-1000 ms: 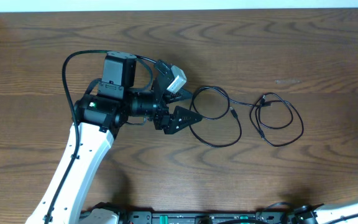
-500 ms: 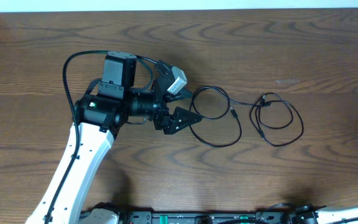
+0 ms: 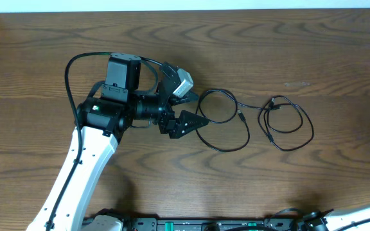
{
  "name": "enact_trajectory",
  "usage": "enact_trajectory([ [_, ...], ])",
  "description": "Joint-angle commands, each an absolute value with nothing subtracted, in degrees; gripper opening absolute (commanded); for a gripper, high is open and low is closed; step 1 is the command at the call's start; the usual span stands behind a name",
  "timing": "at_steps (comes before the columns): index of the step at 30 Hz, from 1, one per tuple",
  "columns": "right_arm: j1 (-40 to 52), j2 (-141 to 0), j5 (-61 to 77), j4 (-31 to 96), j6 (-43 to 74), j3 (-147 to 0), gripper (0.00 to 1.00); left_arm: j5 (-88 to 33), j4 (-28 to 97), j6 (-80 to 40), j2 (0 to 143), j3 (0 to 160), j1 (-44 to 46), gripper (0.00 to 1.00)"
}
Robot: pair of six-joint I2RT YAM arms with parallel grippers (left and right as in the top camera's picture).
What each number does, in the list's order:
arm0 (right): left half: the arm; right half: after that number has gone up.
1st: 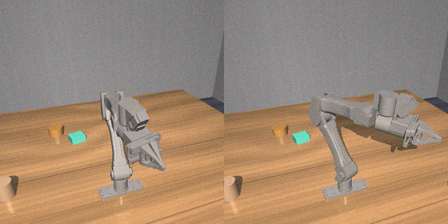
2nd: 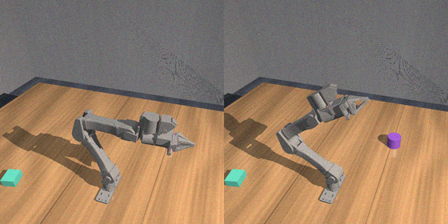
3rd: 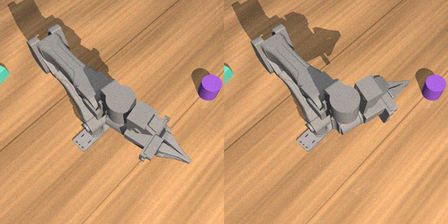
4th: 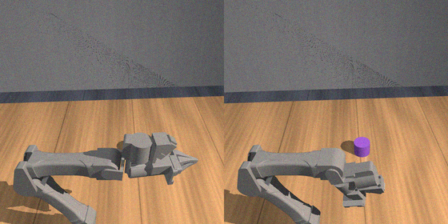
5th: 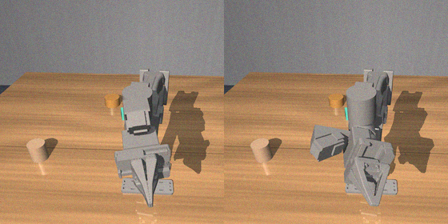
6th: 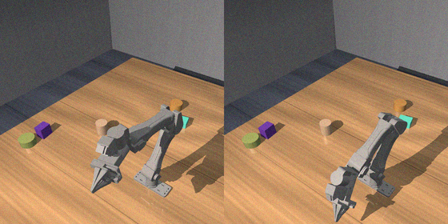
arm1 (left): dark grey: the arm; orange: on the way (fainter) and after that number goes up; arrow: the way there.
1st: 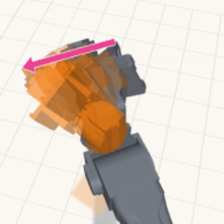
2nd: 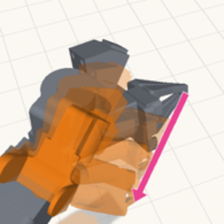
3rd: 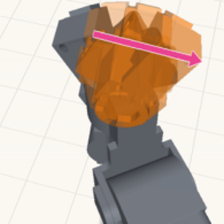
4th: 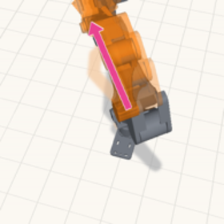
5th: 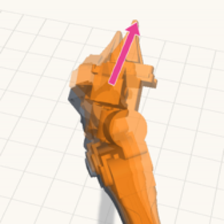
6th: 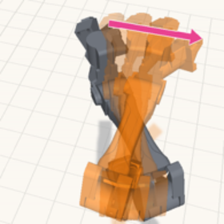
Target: Untangle cables
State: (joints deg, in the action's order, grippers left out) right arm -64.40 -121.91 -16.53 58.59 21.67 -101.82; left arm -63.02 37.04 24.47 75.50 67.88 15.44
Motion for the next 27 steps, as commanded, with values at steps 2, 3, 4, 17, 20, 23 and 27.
enact_trajectory([
  [2, -63.24, -121.8, -17.02, 58.33, 20.47, -101.49, 0.23, -63.33, 36.88, 25.91, 75.55, 67.55, 15.53, 0.82],
  [3, -63.07, -121.8, -17.02, 58.22, 20.29, -101.49, 0.24, -63.33, 36.88, 25.91, 75.55, 67.55, 15.53, 0.82],
  [4, -62.87, -121.8, -16.99, 58.06, 20.03, -101.49, 0.25, -63.33, 36.88, 25.89, 75.55, 67.55, 15.53, 0.82],
  [17, -59.02, -121.84, -11.79, 54.39, 14.52, -101.49, 0.18, -63.33, 36.88, 25.91, 75.55, 67.55, 15.53, 0.82],
  [20, -58.59, -121.84, -12.1, 54.26, 14.5, -101.49, 0.18, -63.33, 37.06, 25.91, 75.55, 67.55, 15.53, 0.82],
  [23, -58.67, -121.84, -13.28, 54.89, 14.52, -101.47, 0.27, -63.35, 37.1, 25.89, 75.55, 67.55, 15.53, 0.82],
  [27, -58.94, -121.84, -14.61, 55.99, 14.61, -101.47, 0.47, -63.37, 37.1, 25.89, 75.55, 67.55, 15.53, 0.82],
])
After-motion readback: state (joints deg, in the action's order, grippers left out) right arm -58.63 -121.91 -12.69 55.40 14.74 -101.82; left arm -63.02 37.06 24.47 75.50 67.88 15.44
